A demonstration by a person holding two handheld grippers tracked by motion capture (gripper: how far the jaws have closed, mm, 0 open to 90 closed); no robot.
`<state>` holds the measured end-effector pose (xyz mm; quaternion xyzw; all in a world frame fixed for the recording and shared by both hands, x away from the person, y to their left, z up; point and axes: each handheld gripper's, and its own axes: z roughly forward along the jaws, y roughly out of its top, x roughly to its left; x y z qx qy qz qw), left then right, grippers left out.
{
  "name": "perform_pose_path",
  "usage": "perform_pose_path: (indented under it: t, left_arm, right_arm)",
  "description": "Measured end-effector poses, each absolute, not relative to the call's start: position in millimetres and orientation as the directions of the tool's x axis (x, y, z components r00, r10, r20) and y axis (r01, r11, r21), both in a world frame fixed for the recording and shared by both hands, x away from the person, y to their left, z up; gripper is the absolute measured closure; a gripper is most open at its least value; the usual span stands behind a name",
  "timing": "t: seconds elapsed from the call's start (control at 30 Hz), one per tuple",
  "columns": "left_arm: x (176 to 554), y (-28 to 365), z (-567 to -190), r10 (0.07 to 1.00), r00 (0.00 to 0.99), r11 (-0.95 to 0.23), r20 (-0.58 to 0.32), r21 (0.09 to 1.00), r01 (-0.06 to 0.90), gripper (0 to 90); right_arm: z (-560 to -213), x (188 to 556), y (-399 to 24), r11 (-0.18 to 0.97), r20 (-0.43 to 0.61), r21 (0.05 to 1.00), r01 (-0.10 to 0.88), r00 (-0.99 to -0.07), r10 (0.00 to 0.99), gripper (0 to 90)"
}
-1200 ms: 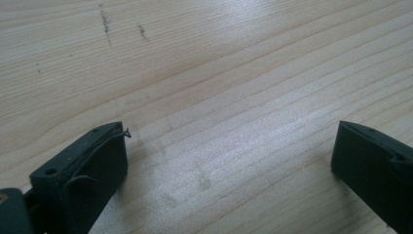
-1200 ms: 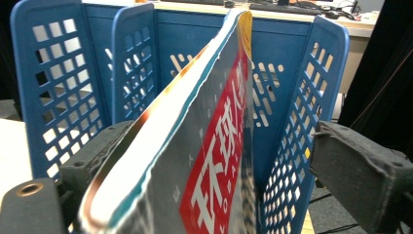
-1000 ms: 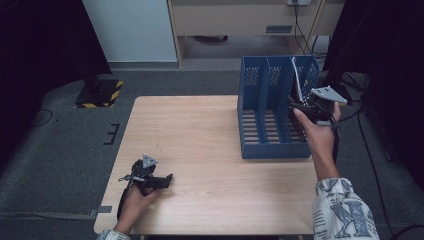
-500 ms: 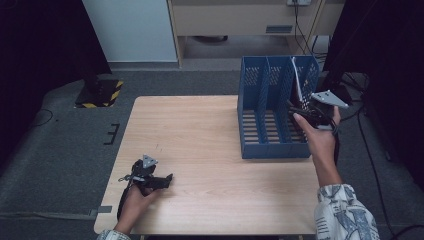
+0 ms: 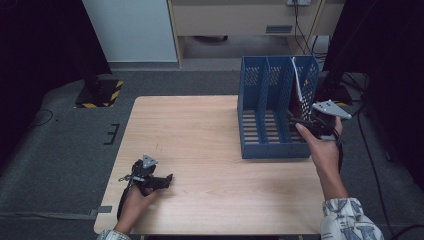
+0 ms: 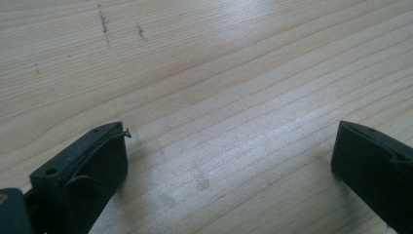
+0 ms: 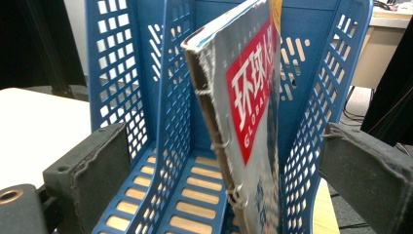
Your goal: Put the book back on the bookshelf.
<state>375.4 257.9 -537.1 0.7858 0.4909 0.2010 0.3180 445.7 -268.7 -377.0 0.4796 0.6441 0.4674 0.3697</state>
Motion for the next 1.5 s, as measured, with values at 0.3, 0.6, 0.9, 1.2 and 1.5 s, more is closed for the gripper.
perform_pose_path:
  t: [0.3, 0.6, 0.9, 1.2, 1.5]
  left_arm:
    - [375.1, 257.5, -537.1, 0.899, 0.438, -0.316, 0.003, 0.697, 0.643, 0.0]
    - [374.6, 257.2, -537.1, 0.899, 0.438, -0.316, 0.004, 0.697, 0.643, 0.0]
    - [374.6, 257.2, -537.1, 0.899, 0.438, -0.316, 0.004, 0.697, 0.643, 0.0]
    - [374.6, 257.2, -537.1, 0.899, 0.439, -0.317, 0.004, 0.697, 0.643, 0.0]
    - [374.5, 257.1, -537.1, 0.898, 0.441, -0.319, 0.004, 0.697, 0.642, 0.0]
  right_arm:
    - [-393.3, 420.4, -269.8, 0.113, -0.032, 0.951, 0.289, -0.271, 0.962, 5.2]
    - [-425.9, 393.2, -260.8, 0.099, 0.013, 0.932, 0.348, -0.308, 0.951, 5.9]
    - [-447.0, 383.7, -235.4, 0.123, 0.032, 0.918, 0.378, -0.379, 0.925, 6.1]
    - [-448.4, 379.2, -212.4, 0.148, 0.039, 0.915, 0.374, -0.449, 0.892, 6.2]
    - [-450.0, 369.8, -193.2, 0.18, 0.036, 0.912, 0.368, -0.511, 0.859, 6.5]
